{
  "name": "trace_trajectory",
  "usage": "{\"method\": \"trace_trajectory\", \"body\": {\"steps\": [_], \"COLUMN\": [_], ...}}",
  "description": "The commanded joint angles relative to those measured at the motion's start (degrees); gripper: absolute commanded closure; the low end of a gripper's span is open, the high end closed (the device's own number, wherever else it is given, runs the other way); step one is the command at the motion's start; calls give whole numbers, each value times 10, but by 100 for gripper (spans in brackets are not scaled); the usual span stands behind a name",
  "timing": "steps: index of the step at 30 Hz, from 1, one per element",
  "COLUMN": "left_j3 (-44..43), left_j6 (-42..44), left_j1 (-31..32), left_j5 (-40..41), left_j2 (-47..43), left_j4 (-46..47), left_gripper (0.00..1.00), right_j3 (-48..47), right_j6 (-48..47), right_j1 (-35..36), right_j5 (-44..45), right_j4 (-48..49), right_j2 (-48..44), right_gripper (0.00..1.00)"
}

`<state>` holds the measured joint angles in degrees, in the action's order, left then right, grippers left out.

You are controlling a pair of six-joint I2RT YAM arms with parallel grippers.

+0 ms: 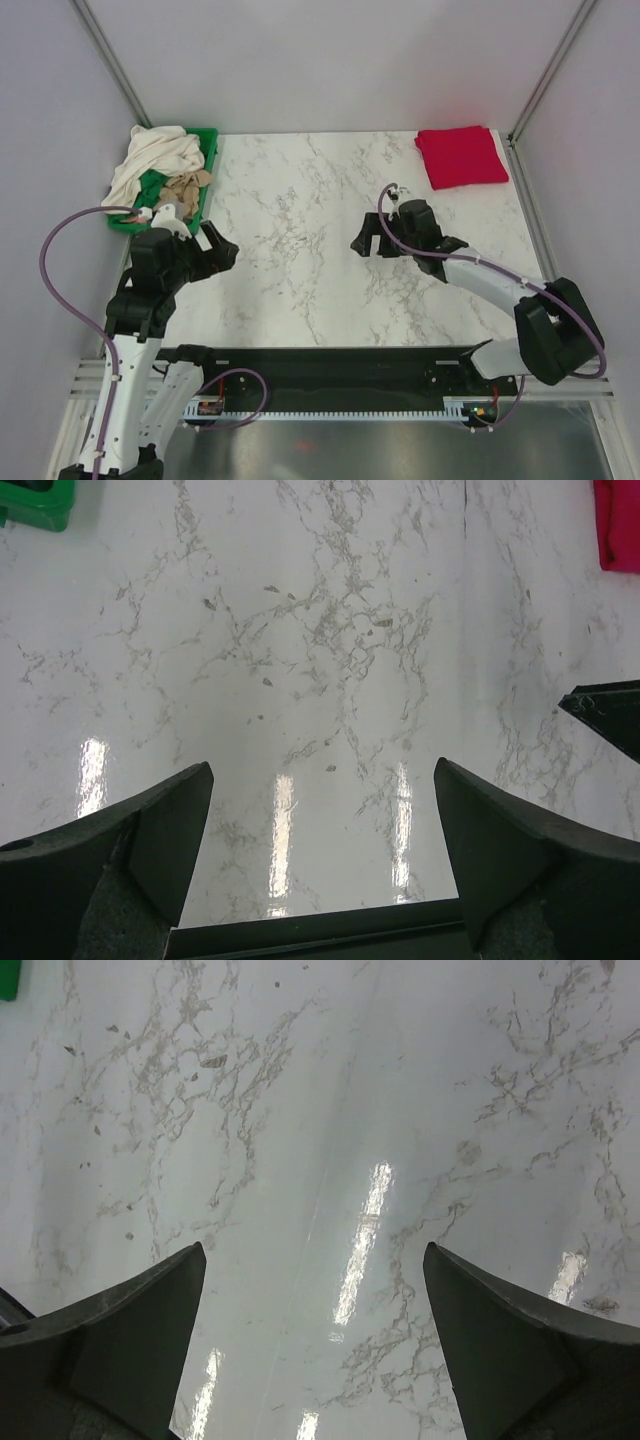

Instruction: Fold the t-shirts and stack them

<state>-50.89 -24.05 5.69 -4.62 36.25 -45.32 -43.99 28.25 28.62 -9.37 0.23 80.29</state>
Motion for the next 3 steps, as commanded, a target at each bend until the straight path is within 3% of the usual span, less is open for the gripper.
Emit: {"method": "trace_trajectory", "body": {"steps": [1,3], "left_j3": [2,2], "left_j6": [1,1], "left_j1": [-3,-3], "left_j5": [-2,2], "left_j2": [-7,-9], "left_j4": [15,16], "left_gripper": [0,0], "right_j3": [14,21], "right_j6": [-7,-23], "right_j1": [5,10], "right_j5": [1,5], "right_j4": [25,21], "right_j2": [-46,-64], "right_gripper": [2,2]}}
